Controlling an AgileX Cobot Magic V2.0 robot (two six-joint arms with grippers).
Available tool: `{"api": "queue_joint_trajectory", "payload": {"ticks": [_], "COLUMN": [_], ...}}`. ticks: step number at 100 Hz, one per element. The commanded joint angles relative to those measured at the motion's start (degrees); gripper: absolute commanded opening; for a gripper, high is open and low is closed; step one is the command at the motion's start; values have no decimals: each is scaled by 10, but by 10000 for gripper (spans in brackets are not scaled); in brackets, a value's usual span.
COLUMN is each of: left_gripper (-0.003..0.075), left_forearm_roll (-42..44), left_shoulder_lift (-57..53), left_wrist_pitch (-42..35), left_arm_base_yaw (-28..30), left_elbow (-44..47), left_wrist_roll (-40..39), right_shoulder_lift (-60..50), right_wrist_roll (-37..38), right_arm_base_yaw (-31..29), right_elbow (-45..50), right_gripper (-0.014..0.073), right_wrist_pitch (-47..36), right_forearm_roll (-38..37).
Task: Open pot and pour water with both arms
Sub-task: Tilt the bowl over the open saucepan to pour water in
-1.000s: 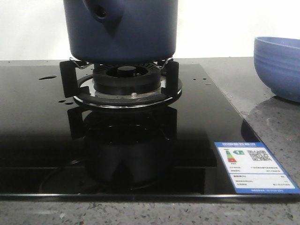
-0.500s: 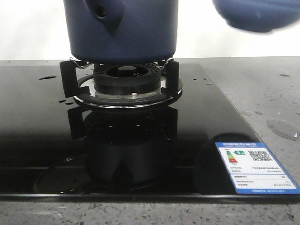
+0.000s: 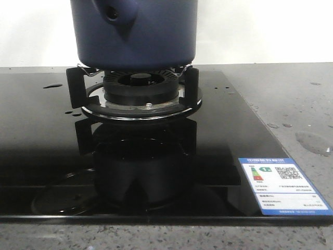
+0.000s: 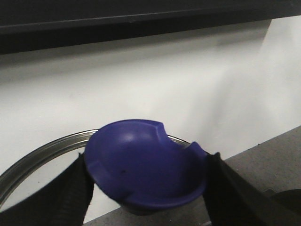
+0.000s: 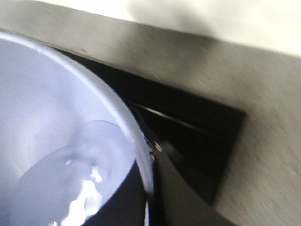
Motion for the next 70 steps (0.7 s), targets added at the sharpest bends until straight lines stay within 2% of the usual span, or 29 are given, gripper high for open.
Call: {"api": "queue_joint_trajectory", "payload": {"ticks": [1, 17, 35, 49, 70], "left_gripper": [358, 358, 358, 358, 358], "left_forearm_roll": [-40, -40, -40, -40, -40], "left_shoulder_lift": [-27, -27, -27, -27, -27], "left_wrist_pitch": [-12, -22, -31, -31, -31], "left_arm_base_yaw": [0, 0, 0, 0, 0], "left_elbow": [-23, -23, -23, -23, -23], "left_wrist_roll": [-1, -1, -1, -1, -1], "right_shoulder_lift": [-11, 11, 6, -26, -90], "right_wrist_roll": [3, -7, -63, -130, -201], "right_arm_base_yaw": [22, 53, 78, 100, 136], "right_elbow": [-32, -31, 3, 81, 241], "right_gripper": [-53, -53, -50, -43, -44], "right_wrist_pitch": [-69, -128, -221, -338, -561], "right_forearm_roll": [35, 35, 33, 33, 33]}}
